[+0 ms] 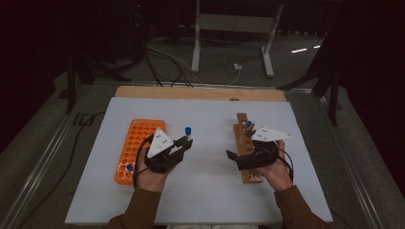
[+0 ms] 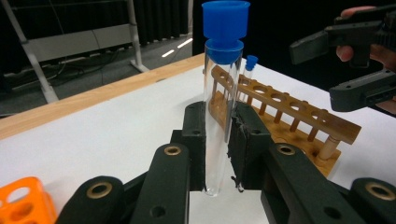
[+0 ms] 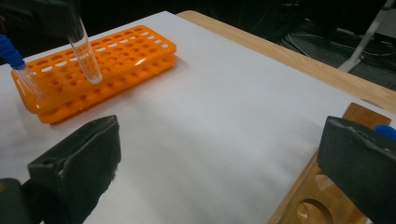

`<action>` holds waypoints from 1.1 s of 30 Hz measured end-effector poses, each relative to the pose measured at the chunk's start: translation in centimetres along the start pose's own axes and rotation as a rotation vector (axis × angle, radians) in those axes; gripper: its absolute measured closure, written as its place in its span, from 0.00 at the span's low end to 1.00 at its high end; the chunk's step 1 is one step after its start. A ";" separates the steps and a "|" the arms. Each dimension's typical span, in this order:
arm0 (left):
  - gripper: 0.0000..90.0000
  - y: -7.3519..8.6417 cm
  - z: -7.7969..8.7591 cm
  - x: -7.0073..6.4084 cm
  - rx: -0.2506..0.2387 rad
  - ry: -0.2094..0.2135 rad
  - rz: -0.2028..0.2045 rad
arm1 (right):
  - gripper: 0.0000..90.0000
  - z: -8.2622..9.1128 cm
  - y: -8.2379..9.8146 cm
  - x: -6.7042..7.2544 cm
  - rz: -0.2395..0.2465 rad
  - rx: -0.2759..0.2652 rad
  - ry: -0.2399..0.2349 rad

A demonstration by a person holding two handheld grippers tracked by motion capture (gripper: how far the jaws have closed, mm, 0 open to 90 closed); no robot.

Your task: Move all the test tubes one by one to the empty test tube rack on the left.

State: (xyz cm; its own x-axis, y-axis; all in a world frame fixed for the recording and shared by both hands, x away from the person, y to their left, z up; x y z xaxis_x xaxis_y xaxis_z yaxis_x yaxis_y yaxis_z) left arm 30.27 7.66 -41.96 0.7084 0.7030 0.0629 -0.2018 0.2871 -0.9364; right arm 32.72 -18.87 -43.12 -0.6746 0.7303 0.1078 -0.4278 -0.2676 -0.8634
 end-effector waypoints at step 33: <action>0.87 2.9 6.0 6.0 -0.004 -0.146 0.035 | 0.00 1.4 0.9 -1.6 -0.035 -0.022 0.025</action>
State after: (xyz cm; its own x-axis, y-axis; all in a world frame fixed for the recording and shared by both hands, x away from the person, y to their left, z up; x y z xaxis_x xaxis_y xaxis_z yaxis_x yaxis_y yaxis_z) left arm 29.91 16.58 -42.20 0.5950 0.7998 0.0792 -0.2219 0.2582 -0.9403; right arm 32.62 -21.14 -43.36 -0.6444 0.7542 0.1261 -0.4369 -0.2278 -0.8702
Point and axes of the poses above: each handheld gripper's, and its own axes: z roughly backward along the jaws, y roughly out of its underside, x roughly to its left, the point moved 4 cm from there along -z, roughly forward along the jaws, and after that the axes turned 6 degrees about -z, right-handed, at the moved point
